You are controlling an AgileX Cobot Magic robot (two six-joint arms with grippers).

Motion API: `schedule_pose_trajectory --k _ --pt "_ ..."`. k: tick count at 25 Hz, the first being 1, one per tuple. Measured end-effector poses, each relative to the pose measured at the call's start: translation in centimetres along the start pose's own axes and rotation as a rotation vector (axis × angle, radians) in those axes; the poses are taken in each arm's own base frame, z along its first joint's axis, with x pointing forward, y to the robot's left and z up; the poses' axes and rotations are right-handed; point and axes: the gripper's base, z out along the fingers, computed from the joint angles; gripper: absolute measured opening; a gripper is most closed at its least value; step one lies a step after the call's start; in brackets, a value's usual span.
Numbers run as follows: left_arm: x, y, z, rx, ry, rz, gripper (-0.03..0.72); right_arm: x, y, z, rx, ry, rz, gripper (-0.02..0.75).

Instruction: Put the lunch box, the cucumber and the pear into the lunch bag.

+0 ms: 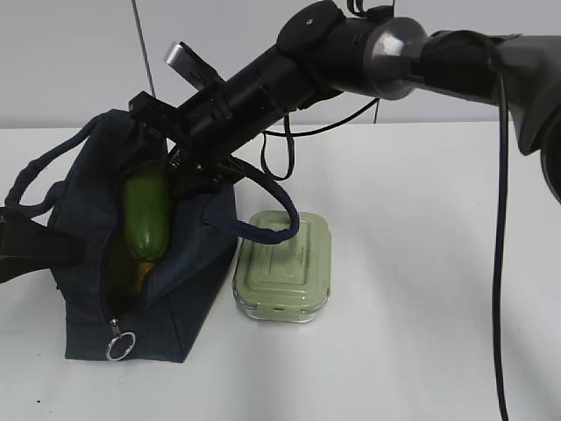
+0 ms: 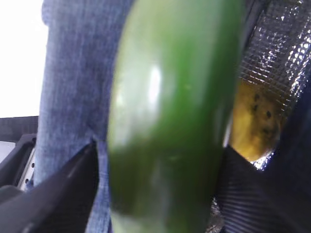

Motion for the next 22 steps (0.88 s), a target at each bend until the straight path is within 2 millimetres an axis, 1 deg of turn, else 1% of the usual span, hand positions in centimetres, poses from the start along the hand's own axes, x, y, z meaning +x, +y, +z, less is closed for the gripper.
schedule_pose_trajectory --k 2,8,11,14,17,22 --pt "0.0 0.0 0.0 0.002 0.001 0.000 -0.016 0.0 0.1 0.0 -0.007 -0.002 0.004 0.588" --pt "0.0 0.0 0.0 0.003 0.002 0.000 -0.016 -0.2 0.1 -0.1 -0.018 -0.012 0.037 0.590" --pt "0.0 0.0 0.0 0.003 0.002 0.000 -0.016 -0.4 -0.3 -0.8 -0.044 -0.013 0.063 0.590" --pt "0.0 -0.1 0.0 0.006 0.004 0.000 -0.016 -0.9 -0.4 -2.0 -0.059 -0.001 0.053 0.590" --pt "0.0 -0.1 0.0 0.006 0.004 0.000 -0.016 -1.5 0.3 -3.2 -0.040 0.002 0.014 0.590" --pt "0.0 -0.1 0.0 0.006 0.004 0.000 -0.016 -2.5 2.4 -4.8 0.035 -0.021 -0.078 0.590"
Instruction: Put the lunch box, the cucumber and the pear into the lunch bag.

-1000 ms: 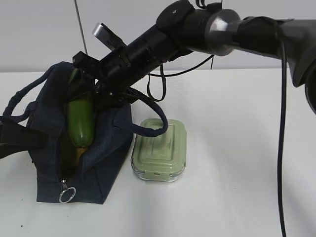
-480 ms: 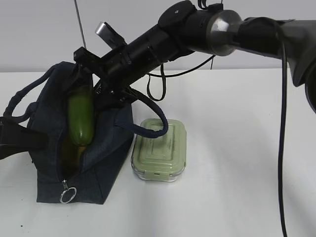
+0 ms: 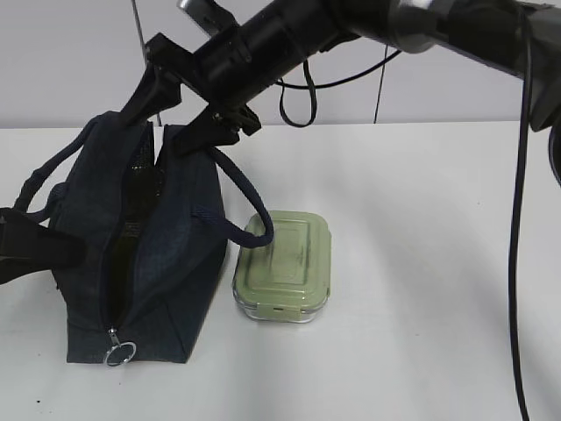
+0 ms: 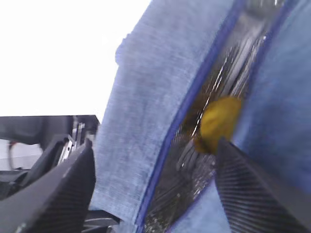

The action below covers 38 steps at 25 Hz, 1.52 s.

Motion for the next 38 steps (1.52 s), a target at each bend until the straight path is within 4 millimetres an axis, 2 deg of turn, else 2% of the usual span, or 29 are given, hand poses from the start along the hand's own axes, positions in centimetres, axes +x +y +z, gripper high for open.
schedule_pose_trajectory --k 9,13,17,21,26,32,38 --pt "0.0 0.0 0.0 0.003 0.002 0.000 -0.016 -2.1 2.8 -4.7 0.283 -0.115 -0.216 0.580" --pt "0.0 0.0 0.0 0.004 0.003 0.000 -0.016 -2.2 3.2 -7.5 0.497 -0.141 -0.294 0.545" --pt "0.0 0.0 0.0 0.004 0.003 0.000 -0.016 -2.4 2.8 -9.7 0.616 -0.172 -0.301 0.533" --pt "0.0 0.0 0.0 0.004 0.003 0.000 -0.016 -2.6 1.3 -12.1 0.671 -0.194 -0.260 0.531" --pt "0.0 0.0 0.0 0.004 0.003 0.000 -0.016 -1.5 -2.1 -15.0 0.756 -0.156 -0.161 0.531" --pt "0.0 0.0 0.0 0.004 0.003 0.000 -0.016 1.6 -6.5 -16.6 0.761 -0.047 -0.014 0.531" --pt "0.0 0.0 0.0 0.005 0.004 0.001 -0.016 4.6 -10.0 -18.0 0.630 -0.001 0.096 0.531"
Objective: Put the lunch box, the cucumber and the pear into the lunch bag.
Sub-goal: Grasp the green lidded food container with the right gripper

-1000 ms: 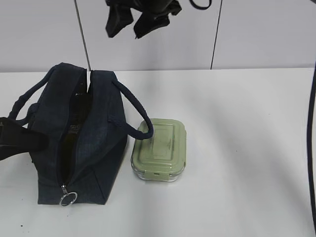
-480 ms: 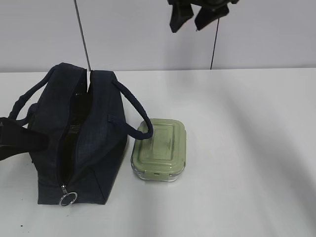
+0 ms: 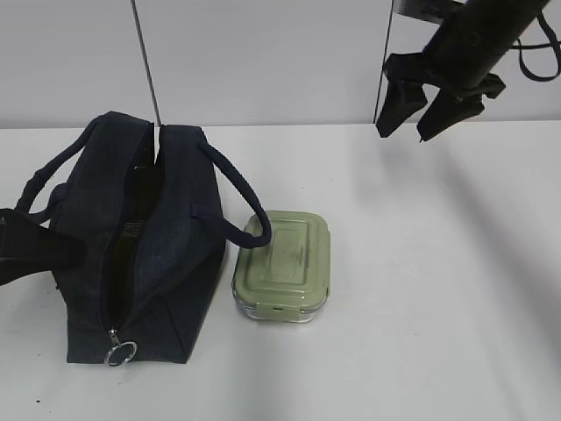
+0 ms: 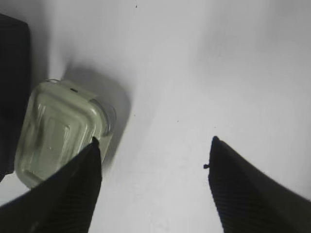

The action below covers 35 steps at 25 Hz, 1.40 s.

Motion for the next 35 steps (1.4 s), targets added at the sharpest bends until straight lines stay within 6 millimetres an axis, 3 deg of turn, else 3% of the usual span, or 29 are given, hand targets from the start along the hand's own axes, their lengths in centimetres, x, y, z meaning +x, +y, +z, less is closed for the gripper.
schedule_pose_trajectory --k 5,21,35 --pt "0.0 0.0 0.0 0.000 0.000 0.000 -0.016 1.4 -1.6 0.4 -0.128 -0.003 0.020 0.531" --pt "0.0 0.0 0.0 0.000 0.000 0.001 -0.016 8.1 -0.8 7.2 -0.512 0.054 -0.017 0.531" --pt "0.0 0.0 0.0 0.001 0.001 0.001 -0.016 8.0 -0.6 7.4 -0.545 0.008 -0.035 0.531"
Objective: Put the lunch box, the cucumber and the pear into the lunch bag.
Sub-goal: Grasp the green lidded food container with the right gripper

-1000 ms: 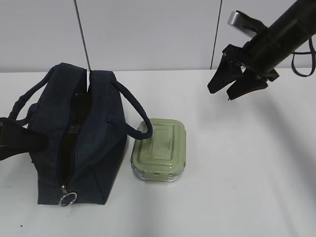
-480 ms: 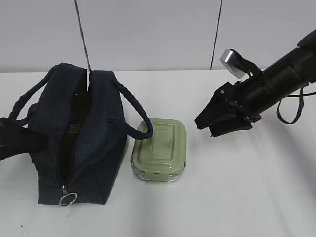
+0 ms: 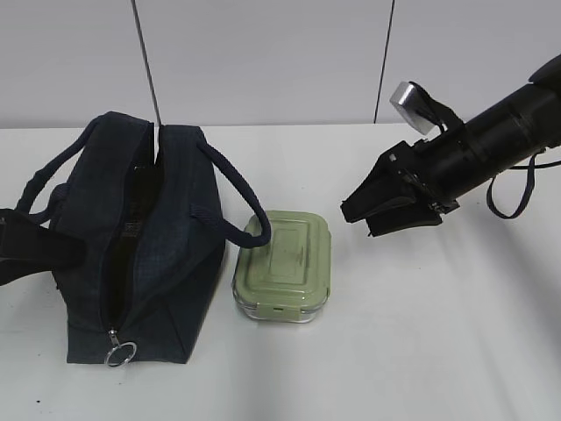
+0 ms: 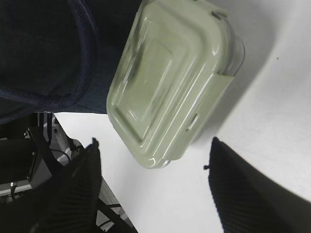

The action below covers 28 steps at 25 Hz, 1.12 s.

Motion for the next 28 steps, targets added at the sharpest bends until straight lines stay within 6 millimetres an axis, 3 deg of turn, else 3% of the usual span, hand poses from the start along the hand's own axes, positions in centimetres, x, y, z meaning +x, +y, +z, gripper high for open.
schedule_pose_trajectory --k 8,13,18,28 --pt "0.0 0.0 0.0 0.000 0.000 0.000 -0.016 0.0 -0.1 0.1 -0.004 0.002 0.026 0.542" --pt "0.0 0.0 0.0 0.000 0.000 -0.001 -0.016 0.9 -1.1 2.6 -0.018 0.059 0.080 0.624" --pt "0.0 0.0 0.0 0.005 0.000 -0.003 -0.016 0.7 -1.0 5.3 -0.027 0.062 0.099 0.639" --pt "0.0 -0.1 0.0 0.015 0.003 -0.006 -0.016 0.2 -1.8 6.3 0.009 -0.006 0.144 0.640"
